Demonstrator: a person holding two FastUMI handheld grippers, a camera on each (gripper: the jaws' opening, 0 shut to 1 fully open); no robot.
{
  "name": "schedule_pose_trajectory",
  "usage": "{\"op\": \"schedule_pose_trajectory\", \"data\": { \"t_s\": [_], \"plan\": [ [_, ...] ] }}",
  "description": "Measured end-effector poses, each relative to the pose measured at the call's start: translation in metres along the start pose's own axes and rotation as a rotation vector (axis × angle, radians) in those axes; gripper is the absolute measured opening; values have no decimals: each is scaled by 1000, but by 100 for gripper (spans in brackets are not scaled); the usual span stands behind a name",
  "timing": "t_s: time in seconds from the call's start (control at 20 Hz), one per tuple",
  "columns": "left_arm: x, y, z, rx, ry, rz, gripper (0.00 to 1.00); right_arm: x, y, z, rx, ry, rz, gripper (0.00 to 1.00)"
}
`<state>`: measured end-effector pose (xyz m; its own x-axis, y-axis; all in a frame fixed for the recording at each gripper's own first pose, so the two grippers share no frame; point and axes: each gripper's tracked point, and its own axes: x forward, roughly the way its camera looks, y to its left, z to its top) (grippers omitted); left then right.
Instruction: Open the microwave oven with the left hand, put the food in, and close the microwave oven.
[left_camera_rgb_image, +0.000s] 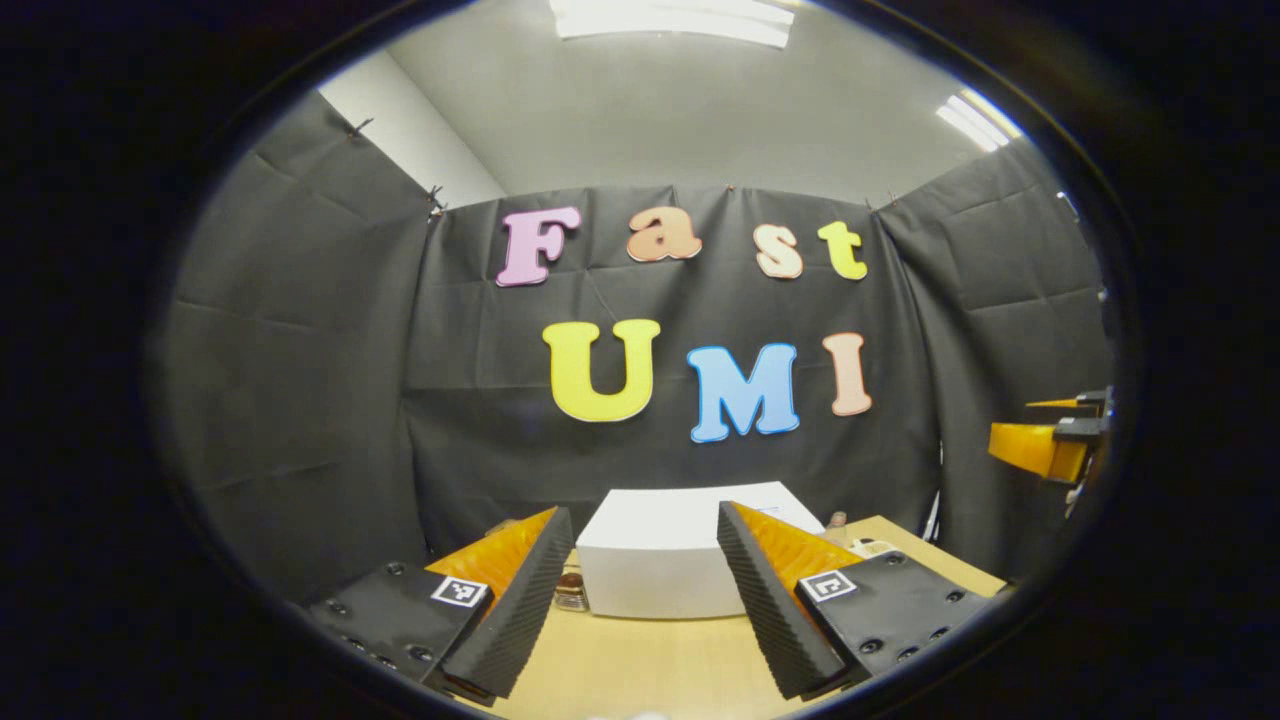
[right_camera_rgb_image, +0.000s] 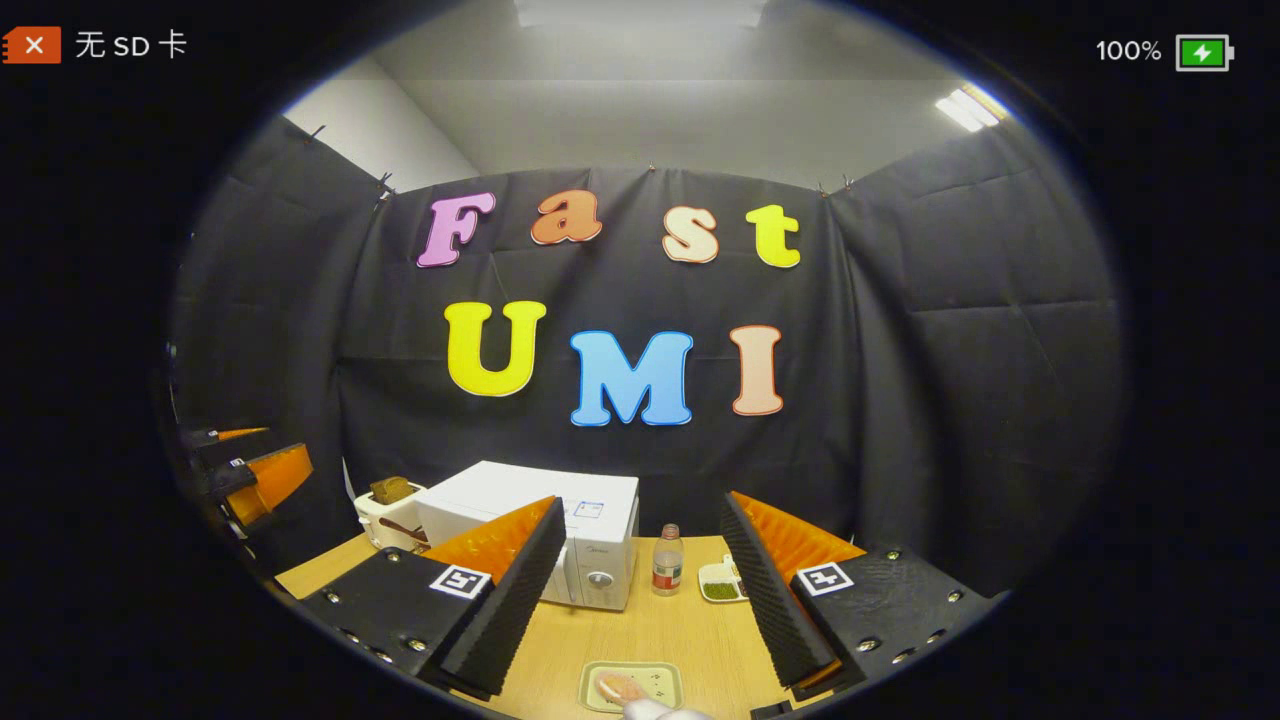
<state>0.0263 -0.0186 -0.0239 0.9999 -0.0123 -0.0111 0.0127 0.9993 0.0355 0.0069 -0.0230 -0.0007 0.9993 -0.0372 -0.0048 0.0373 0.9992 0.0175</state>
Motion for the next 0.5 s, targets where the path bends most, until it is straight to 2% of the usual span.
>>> {"op": "schedule_pose_trajectory", "data": {
  "t_s": [0.15, 0.25, 0.35, 0.45, 0.5],
  "plan": [
    [26, -22, -37, -23, 16, -18, 99, 1, -8, 6, 15, 5, -2, 95],
    [46, -44, -68, -25, 21, -34, 95, 2, -17, 11, 14, 12, -10, 95],
    [69, -74, -103, -11, 26, -64, 99, 3, -26, 17, 6, 16, -20, 95],
    [94, -112, -146, 3, 60, -112, 97, 5, -37, 20, -9, 24, -35, 95],
    [109, -131, -168, 11, 69, -129, 100, 6, -43, 21, -18, 28, -44, 95]
  ]
}}
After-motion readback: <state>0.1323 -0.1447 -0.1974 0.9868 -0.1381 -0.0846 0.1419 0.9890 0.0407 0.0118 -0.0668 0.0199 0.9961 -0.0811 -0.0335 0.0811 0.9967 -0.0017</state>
